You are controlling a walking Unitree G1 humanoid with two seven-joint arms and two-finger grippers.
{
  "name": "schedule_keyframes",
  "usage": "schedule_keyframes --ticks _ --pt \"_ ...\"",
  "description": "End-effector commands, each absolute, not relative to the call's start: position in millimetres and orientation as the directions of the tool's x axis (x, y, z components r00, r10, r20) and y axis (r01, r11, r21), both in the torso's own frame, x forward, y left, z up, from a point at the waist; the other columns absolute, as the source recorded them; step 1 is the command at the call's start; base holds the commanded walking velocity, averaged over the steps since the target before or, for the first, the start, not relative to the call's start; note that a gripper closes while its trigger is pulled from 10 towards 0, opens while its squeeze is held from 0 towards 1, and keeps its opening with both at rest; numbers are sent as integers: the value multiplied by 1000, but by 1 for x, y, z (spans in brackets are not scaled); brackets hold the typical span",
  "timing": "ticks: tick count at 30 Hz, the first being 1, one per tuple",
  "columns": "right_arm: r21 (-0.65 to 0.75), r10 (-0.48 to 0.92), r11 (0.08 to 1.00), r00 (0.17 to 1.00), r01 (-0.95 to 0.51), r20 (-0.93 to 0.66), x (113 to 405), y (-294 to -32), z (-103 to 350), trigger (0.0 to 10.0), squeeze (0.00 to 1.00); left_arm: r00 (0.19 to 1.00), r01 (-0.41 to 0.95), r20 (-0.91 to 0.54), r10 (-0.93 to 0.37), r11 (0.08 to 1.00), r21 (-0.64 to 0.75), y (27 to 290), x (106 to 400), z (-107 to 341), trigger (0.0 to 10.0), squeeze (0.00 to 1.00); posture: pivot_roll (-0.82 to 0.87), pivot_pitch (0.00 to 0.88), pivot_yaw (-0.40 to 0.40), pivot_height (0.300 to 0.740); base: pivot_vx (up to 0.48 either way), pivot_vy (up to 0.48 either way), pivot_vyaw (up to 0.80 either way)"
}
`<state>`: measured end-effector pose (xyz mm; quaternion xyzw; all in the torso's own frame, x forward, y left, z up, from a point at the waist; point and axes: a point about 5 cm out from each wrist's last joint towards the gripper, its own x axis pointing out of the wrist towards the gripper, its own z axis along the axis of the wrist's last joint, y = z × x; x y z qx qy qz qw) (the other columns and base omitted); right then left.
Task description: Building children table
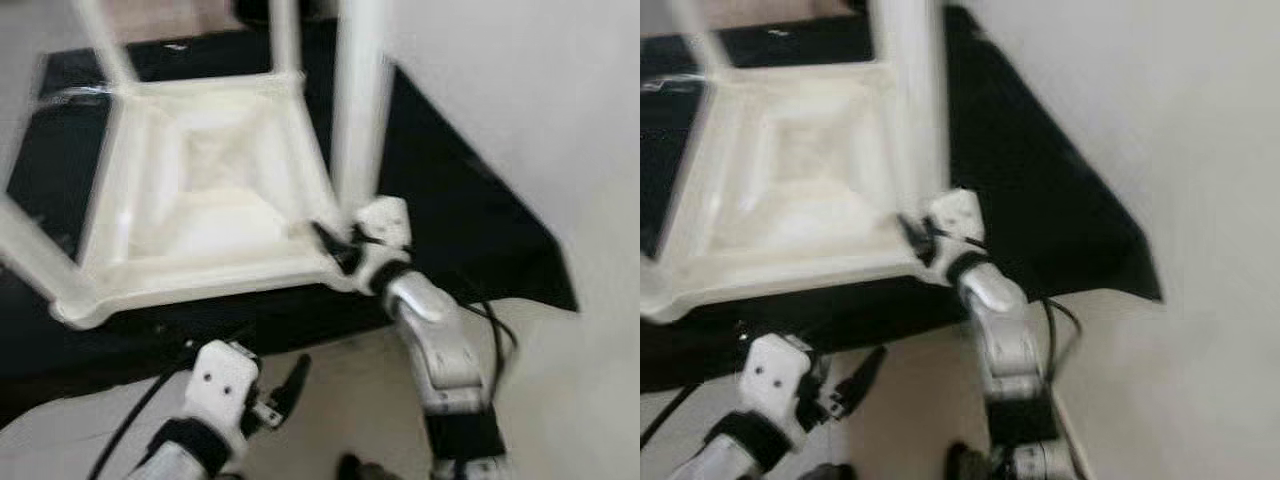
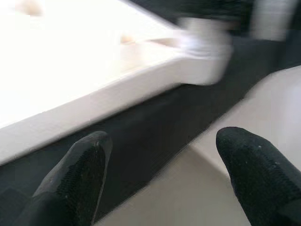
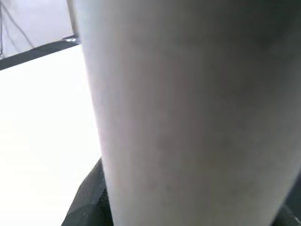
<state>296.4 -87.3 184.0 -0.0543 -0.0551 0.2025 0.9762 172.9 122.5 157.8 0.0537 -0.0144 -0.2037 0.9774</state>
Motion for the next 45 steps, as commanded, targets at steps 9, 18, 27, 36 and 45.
schedule_keyframes --ticks 9,18,27,36,45 --pt "-8 525 851 847 -526 83 303 -40 186 10000 0 903 429 -9 -431 897 107 121 184 151 10000 0 44 180 -56 740 0 0 0" --pt "-53 914 401 396 -914 93 296 -61 219 10000 1000 910 410 9 -414 904 116 123 190 152 10000 0 55 163 -71 740 0 0 0" --pt "-143 990 131 136 -981 -28 314 -70 220 10000 376 908 413 17 -418 903 121 122 192 153 10000 0 74 160 -66 740 0 0 0" --pt "-51 995 26 31 -998 -99 333 -70 205 10000 0 908 415 10 -419 901 123 122 185 154 10000 0 100 181 -52 740 0 0 0" --pt "-16 986 76 78 -997 -151 353 -63 189 9569 0 906 419 -1 -422 899 123 122 177 155 10000 0 124 217 -41 740 0 0 0"
